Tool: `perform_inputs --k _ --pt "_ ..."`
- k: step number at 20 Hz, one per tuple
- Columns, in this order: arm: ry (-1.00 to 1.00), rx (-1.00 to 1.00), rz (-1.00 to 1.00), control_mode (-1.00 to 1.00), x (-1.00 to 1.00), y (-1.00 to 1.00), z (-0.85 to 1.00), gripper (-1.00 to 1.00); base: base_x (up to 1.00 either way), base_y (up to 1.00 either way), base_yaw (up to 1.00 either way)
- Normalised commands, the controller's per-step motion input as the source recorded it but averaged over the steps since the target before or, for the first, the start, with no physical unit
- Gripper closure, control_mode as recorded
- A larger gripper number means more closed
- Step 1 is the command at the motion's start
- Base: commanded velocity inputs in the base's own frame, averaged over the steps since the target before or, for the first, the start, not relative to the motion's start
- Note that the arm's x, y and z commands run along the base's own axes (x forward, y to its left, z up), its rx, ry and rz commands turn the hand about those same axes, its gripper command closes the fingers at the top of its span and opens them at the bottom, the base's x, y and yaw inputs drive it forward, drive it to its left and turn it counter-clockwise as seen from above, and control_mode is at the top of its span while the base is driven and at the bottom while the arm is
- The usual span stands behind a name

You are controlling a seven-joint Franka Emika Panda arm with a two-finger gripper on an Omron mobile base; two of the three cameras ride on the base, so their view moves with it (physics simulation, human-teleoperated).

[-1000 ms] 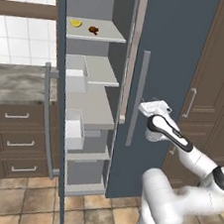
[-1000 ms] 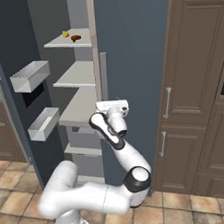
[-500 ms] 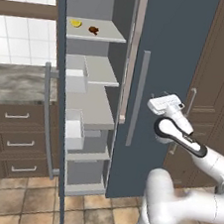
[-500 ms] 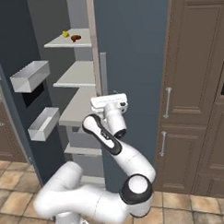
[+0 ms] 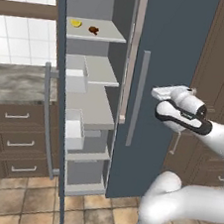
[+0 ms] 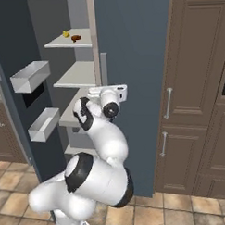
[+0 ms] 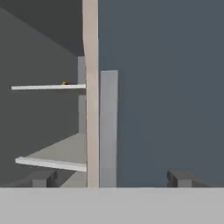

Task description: There's a chicken drumstick in the fridge that needs to be moved to the freezer for freezing. Pick up the chicken drumstick from the fridge, place it on any shelf in the freezer, and close the fridge and freezer doors when done.

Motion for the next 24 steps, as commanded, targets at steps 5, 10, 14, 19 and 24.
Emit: perform_inputs --k 5,10,14,19,24 --pt "0.39 -0.08 -0.13 -1.0 -0.86 0.12 0.72 -1.0 0.0 0.0 0.0" --pt "0.15 0.0 -0.15 -1.0 -0.99 0.28 0.16 -1.0 0.0 0.0 0.0" --pt "0.07 0.0 -0.11 -1.0 -0.74 0.45 0.0 -1.0 0.0 0.0 0.0" --pt "0.03 0.0 -0.08 -1.0 -0.51 0.57 0.0 -1.0 0.0 0.0 0.0" --pt "0.01 0.0 -0.02 -1.0 -0.38 0.7 0.0 -1.0 0.0 0.0 0.0"
